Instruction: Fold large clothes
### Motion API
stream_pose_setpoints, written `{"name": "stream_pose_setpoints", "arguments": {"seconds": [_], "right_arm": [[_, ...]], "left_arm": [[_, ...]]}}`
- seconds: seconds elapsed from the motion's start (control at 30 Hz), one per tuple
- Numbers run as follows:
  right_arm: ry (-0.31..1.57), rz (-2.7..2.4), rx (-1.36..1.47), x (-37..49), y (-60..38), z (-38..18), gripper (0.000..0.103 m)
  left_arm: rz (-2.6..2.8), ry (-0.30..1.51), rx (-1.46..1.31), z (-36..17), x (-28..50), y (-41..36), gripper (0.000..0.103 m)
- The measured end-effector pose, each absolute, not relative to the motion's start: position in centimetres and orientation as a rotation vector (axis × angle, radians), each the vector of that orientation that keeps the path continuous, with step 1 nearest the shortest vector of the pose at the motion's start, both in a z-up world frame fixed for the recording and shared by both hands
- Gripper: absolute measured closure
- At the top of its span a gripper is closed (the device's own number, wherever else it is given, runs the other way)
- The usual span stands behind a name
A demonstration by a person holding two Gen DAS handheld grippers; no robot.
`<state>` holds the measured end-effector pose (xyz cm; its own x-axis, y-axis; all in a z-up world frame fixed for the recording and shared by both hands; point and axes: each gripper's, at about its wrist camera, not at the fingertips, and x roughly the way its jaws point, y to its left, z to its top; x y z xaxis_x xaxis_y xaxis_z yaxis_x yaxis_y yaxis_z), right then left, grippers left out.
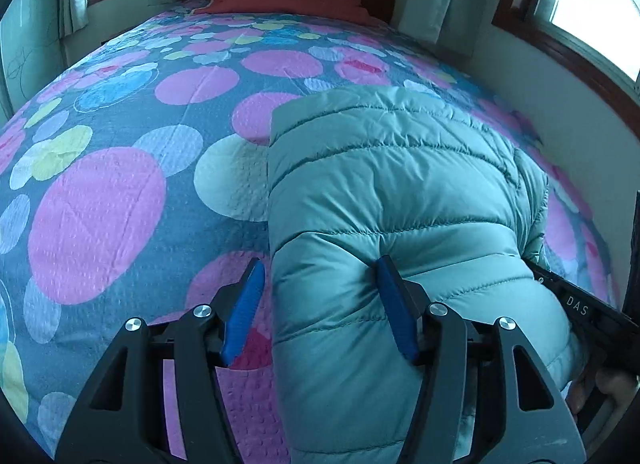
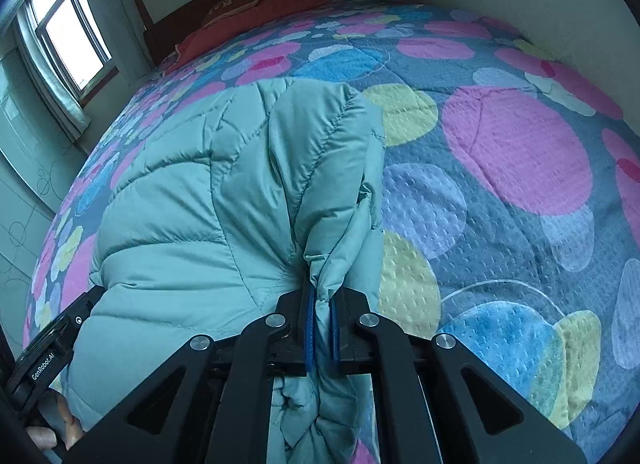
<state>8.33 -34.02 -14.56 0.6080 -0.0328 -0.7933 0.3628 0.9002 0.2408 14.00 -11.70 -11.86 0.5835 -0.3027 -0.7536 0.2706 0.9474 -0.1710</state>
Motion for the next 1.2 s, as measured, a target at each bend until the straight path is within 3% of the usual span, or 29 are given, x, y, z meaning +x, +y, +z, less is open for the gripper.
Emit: {"name": "stream_pose_setpoints", "arguments": {"seconds": [0.17,0.4,0.57,0.9,1.03,1.2], "right_arm": [[0.894,-0.228,0.432,8.4,-34.5,-15.2,0.097],[0.792,-0.274,0.372,5.2,-33.3,-10.3,0.083],[0.747,-0.156,0.355,2.9,-30.5,-8.5,0.083],[0.870,-0.135,0.335,4.0,-29.4,-14.7,0.083],[0.874,-0.141,0.326,3.9,-29.3,-12.3,0.083],[0.758,-0.154,0.311,6.2,-30.6,-7.7,0.083]], "left_arm": [[-0.338,0.920,-0.052,-12.8,14.7,-11.9,0.046],[-0.334,0.875,-0.119,-10.0,12.3,-9.5,0.049],[-0.372,0.836,-0.155,-9.0,10.5,-8.7,0.049],[-0.360,0.958,-0.060,-13.4,11.9,-10.4,0.046],[-0.363,0.941,-0.065,-11.4,11.6,-9.7,0.053],[-0.396,0.841,-0.106,-7.2,13.3,-9.7,0.053]]}}
